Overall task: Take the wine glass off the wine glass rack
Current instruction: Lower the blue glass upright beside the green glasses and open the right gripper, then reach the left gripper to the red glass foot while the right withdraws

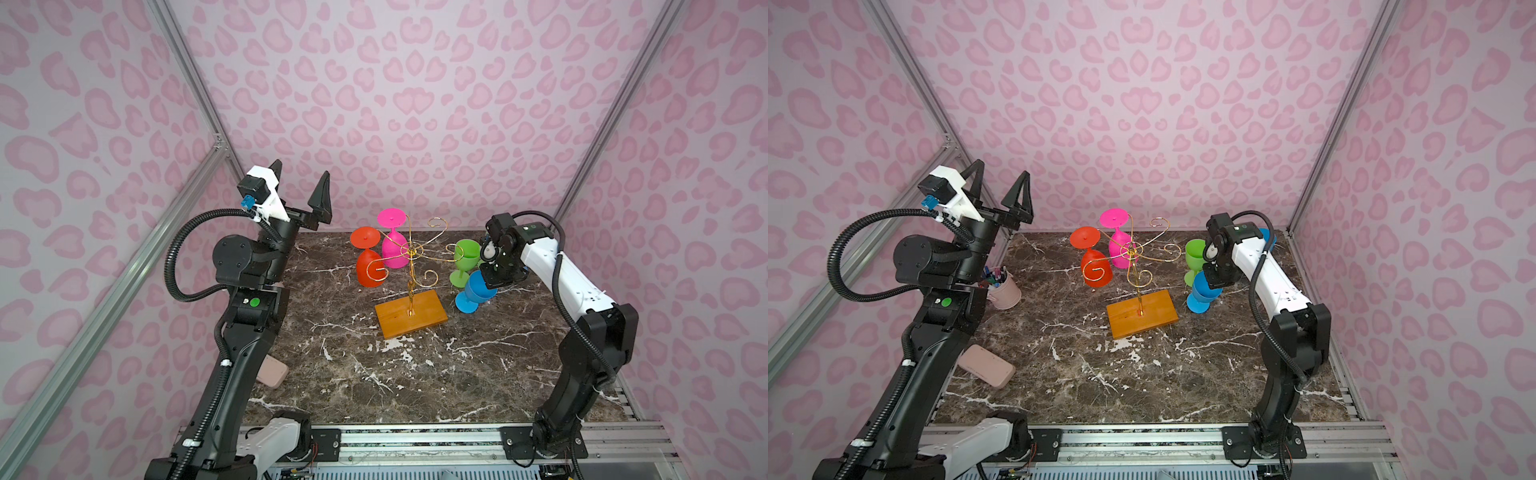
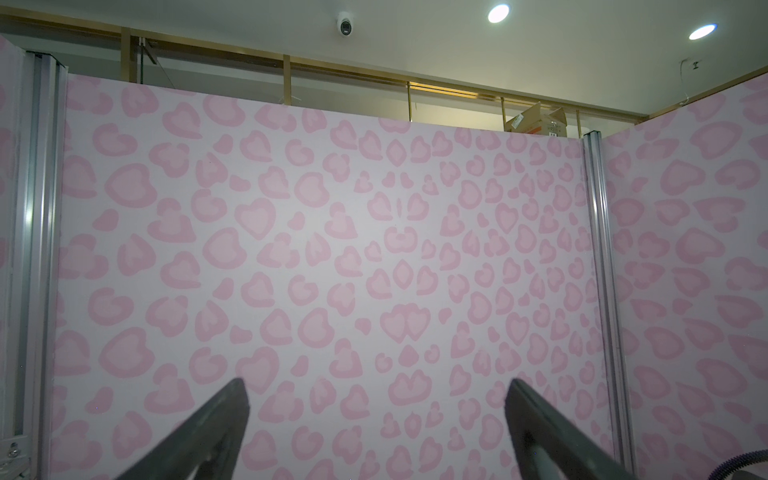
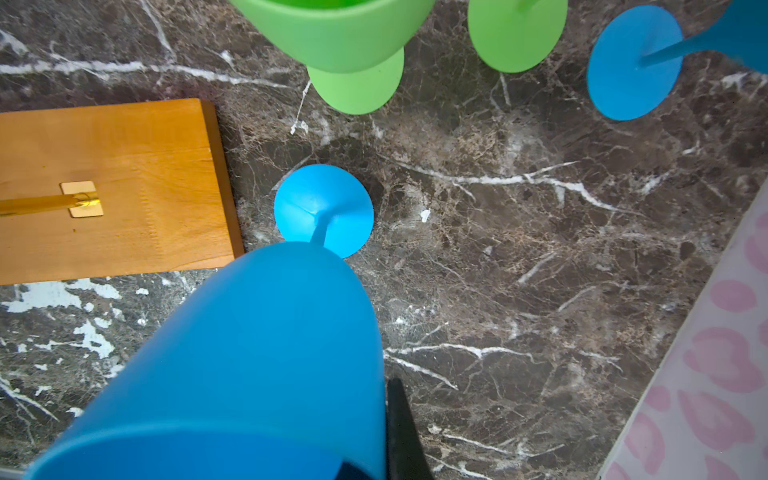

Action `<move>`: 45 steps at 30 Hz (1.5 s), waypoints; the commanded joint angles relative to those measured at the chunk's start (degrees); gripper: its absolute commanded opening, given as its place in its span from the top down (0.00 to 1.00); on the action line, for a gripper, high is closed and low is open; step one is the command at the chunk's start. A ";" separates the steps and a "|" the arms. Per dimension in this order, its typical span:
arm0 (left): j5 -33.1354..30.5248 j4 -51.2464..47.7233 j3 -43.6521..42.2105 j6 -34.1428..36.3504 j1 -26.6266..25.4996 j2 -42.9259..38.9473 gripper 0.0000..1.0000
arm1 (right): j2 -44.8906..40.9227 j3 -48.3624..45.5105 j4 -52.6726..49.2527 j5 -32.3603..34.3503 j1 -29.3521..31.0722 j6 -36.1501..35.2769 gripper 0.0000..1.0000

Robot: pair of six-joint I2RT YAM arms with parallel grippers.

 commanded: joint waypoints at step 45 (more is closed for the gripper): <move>44.26 -19.84 -10.05 -52.76 18.73 4.59 0.24 | -39.56 -25.93 50.91 -22.73 -3.48 12.07 0.12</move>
